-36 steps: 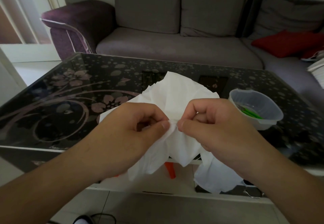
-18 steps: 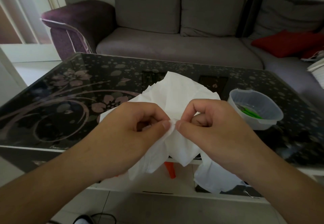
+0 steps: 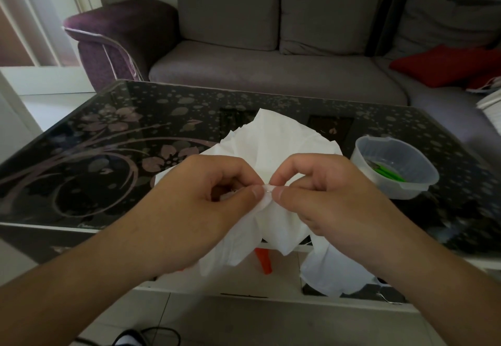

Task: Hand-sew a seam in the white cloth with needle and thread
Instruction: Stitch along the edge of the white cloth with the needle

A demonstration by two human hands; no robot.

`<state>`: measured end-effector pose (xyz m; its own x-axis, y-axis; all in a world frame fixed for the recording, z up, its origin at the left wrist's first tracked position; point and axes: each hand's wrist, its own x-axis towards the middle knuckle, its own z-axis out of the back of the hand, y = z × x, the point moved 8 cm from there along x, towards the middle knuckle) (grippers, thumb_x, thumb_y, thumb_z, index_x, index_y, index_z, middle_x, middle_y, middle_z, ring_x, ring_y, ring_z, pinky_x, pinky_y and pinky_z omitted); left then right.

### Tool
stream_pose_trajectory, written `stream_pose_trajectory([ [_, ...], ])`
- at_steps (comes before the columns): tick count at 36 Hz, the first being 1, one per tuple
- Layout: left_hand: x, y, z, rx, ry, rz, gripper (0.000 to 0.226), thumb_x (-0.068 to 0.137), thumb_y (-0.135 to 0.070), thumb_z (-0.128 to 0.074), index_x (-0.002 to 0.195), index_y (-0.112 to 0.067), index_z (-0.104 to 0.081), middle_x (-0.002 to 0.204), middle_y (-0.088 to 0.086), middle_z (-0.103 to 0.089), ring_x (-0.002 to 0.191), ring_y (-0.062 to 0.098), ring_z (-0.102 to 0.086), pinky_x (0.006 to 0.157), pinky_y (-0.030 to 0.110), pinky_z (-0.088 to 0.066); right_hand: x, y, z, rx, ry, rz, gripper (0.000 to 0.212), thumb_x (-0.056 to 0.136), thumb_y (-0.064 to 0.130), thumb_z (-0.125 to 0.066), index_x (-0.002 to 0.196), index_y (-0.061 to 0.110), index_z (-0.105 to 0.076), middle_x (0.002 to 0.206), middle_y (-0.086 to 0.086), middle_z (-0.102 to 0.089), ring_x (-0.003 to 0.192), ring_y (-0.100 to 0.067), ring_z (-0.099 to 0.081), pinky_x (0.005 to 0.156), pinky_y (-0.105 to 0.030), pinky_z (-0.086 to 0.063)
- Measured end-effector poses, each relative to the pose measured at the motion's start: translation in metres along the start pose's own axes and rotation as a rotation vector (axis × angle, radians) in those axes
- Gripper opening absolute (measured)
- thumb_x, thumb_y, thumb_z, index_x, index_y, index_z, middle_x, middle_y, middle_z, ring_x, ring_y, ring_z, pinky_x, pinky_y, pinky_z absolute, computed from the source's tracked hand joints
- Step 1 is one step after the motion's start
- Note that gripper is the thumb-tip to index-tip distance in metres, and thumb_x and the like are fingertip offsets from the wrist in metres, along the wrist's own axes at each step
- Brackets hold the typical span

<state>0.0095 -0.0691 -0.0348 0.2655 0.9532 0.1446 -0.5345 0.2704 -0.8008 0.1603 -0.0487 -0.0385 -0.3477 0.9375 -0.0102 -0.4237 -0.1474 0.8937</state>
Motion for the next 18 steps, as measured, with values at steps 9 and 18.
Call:
stream_pose_trajectory([
  [9, -0.0007, 0.0022, -0.0011, 0.019, 0.001, 0.002, 0.016, 0.094, -0.040, -0.060, 0.093, -0.038, -0.076, 0.089, -0.022, -0.074, 0.088, 0.002, -0.071, 0.072, 0.017, -0.053, -0.0006, -0.0026, -0.0029, 0.026, 0.022, -0.011, 0.012, 0.097, 0.017, -0.067, 0.086, 0.021, -0.070, 0.051, -0.002, -0.044, 0.046, -0.010, -0.035, 0.046, -0.022, -0.033],
  [18, -0.0008, 0.0020, -0.0002, 0.018, 0.001, 0.013, 0.019, 0.089, -0.046, -0.058, 0.092, -0.038, -0.075, 0.087, -0.023, -0.074, 0.085, 0.000, -0.070, 0.069, 0.014, -0.050, 0.0002, -0.0049, -0.0026, 0.044, 0.032, -0.014, 0.013, 0.097, 0.014, -0.066, 0.085, 0.020, -0.070, 0.052, -0.003, -0.043, 0.047, -0.010, -0.035, 0.047, -0.023, -0.033],
])
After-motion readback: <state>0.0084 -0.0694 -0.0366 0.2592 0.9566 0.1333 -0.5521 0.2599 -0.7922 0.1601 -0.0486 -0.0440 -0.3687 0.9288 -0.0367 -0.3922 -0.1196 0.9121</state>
